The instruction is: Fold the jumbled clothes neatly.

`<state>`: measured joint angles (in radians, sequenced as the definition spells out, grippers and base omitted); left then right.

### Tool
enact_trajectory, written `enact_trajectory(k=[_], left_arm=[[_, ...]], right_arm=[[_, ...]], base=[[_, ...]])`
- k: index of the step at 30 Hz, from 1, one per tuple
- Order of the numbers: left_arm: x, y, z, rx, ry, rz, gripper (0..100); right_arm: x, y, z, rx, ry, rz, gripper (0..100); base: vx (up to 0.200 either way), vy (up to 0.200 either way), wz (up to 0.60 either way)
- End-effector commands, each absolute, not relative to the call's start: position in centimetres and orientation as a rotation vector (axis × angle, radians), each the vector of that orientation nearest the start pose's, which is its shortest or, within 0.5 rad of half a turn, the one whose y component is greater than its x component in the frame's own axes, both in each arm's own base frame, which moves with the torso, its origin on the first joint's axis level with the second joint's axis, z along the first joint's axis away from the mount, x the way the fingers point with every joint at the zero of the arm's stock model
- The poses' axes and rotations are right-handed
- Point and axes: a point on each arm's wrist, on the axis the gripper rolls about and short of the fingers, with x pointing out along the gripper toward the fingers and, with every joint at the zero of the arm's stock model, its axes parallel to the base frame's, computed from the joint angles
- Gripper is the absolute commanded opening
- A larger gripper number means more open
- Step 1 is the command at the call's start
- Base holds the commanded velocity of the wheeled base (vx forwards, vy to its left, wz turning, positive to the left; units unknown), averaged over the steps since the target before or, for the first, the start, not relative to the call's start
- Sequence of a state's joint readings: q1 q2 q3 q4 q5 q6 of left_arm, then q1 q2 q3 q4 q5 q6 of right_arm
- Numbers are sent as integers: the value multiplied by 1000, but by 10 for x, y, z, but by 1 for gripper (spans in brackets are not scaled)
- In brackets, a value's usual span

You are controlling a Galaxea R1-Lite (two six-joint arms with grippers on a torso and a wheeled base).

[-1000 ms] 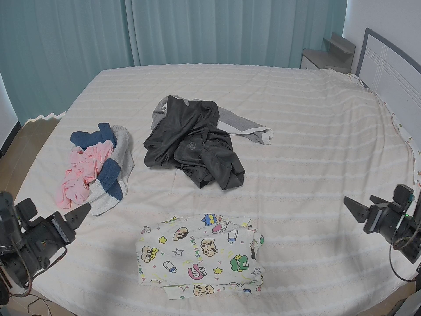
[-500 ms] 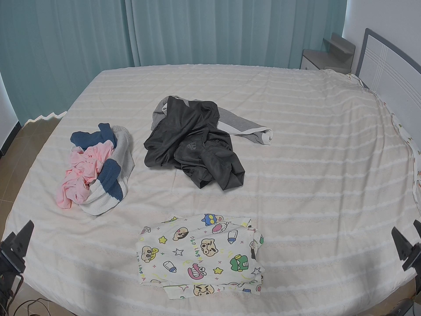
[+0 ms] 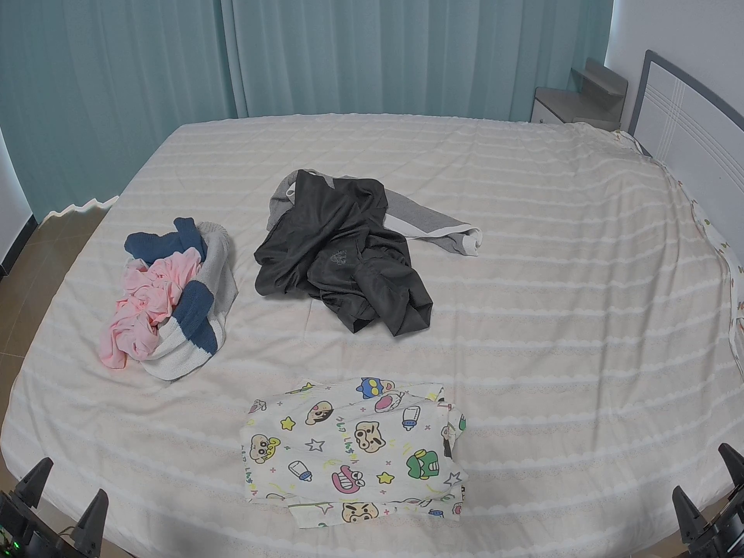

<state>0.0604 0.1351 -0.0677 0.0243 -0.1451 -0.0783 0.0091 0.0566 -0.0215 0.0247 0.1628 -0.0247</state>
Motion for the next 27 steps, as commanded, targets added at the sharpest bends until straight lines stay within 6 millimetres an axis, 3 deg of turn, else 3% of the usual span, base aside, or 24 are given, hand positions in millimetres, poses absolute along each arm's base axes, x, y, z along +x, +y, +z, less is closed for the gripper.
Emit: enact_trajectory(k=[1,5,8,10,13,17,22,27], left_arm=[[-16,-7,84,-6,21,-153,100],[-17,-9,84,-106,40,-259,100],[-16,-9,84,-116,45,-234,100],[-16,-7,83,-79,36,-154,100],[-16,-1,80,56,59,123,100],[-16,-2,77,-24,91,90,100],[-16,-1,77,-7,86,61,100],[-16,-1,77,-11,89,62,100]], right_arm=[[-24,4,77,-117,9,179,100],[-25,3,77,5,29,117,100],[-25,2,76,26,41,73,100],[-25,1,77,-5,35,38,100],[-25,-1,78,-125,34,-52,100],[-24,-1,78,-213,4,-40,100],[-23,2,71,-52,49,64,100],[-23,2,71,-73,51,68,100]], base=[[0,0,0],[0,0,0],[0,0,0],[0,0,0],[0,0,0],[0,0,0],[0,0,0],[0,0,0]])
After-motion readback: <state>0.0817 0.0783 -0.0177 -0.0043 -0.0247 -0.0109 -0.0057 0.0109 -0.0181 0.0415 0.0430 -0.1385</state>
